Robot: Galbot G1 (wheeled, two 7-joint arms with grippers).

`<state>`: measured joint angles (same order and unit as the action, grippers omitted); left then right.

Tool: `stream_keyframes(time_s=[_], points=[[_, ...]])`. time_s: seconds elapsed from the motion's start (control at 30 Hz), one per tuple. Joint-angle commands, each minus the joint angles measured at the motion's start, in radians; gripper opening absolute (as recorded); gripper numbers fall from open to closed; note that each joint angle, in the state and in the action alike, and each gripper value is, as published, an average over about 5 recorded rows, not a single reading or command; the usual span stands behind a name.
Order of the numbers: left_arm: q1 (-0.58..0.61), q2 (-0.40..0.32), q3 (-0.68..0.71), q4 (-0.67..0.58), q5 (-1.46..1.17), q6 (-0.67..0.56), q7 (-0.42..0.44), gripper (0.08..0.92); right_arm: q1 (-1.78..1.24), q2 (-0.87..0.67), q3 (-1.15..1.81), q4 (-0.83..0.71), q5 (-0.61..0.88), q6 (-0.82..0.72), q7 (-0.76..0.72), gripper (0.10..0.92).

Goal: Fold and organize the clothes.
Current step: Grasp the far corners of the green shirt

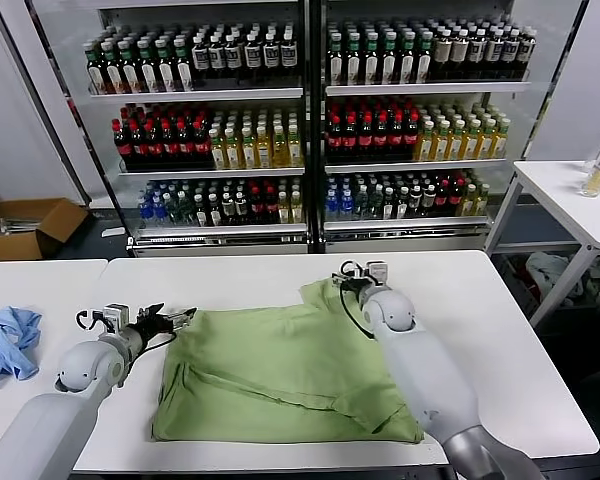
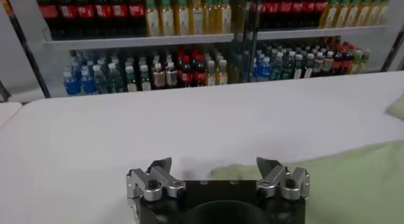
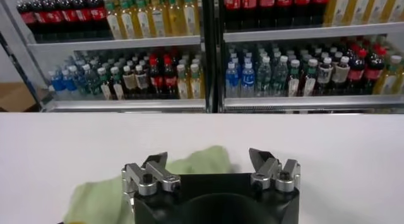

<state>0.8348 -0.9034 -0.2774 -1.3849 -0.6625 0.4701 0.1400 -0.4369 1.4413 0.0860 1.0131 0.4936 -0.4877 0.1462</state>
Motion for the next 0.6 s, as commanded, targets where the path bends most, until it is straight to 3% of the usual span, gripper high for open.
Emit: stream_keyframes(time_s=[0.03,0.6], points=[[-0.025,0.002,0.01,0.045,-0.004,0.005,0.042,0.707,0.046,0.054,0.002,-0.114,-0.03,0.03,-0.012,0.715],[0.017,-0.01,-0.012,0.019,-0.002,-0.012,0.069,0.221,0.015,0.009,-0.01,-0.032,-0.008,0.028,0.004,0.204]])
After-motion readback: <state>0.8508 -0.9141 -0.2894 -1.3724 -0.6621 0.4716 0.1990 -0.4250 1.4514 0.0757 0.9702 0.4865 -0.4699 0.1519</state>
